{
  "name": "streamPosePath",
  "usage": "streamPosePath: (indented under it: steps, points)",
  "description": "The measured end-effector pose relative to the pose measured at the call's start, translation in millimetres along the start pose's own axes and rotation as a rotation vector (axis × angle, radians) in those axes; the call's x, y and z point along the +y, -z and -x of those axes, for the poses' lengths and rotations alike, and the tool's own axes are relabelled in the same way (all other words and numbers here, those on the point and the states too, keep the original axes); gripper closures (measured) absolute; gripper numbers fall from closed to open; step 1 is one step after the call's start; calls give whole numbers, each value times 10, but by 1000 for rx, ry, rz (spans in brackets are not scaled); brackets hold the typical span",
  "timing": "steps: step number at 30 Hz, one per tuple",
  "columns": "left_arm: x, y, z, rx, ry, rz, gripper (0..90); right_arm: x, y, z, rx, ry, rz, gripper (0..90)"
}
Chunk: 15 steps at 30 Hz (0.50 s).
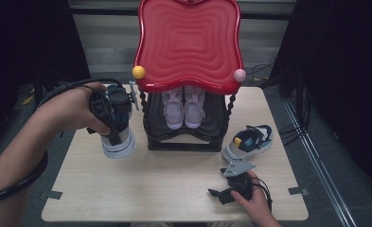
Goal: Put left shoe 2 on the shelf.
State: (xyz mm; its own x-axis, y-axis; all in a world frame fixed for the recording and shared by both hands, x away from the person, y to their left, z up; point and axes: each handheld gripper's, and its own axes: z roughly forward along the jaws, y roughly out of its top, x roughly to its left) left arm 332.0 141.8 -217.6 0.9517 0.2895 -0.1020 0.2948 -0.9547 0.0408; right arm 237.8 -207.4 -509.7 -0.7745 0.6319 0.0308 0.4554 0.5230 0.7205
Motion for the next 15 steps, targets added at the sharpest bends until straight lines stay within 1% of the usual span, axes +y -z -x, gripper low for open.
streamPosePath:
  steps: [4, 5, 6, 8, 9, 12, 13, 15]
  points:
    - [14, 74, -16, 5, -14, -12, 727, 0, 0, 1, 0, 1, 1, 112]
    - [18, 88, -12, 8, -8, -9, 727, 0, 0, 1, 0, 1, 0, 112]
    - [25, 107, -12, 11, -12, -14, 727, 0, 0, 0, 0, 0, 0, 112]
    - [36, 152, -10, 9, -5, -20, 727, 0, -2, 0, 0, 0, 2, 112]
    - [40, 168, -9, 17, -5, -23, 727, -1, -2, 0, 0, 0, 2, 112]
    - [49, 224, -15, 22, -10, -35, 727, -1, -1, -2, 0, -3, 1, 112]
    - [51, 246, -17, 23, -7, -33, 727, -1, -2, -1, 0, -2, 2, 112]
    - [56, 300, -29, 27, -18, -30, 727, -1, -1, -1, 0, -2, 1, 112]
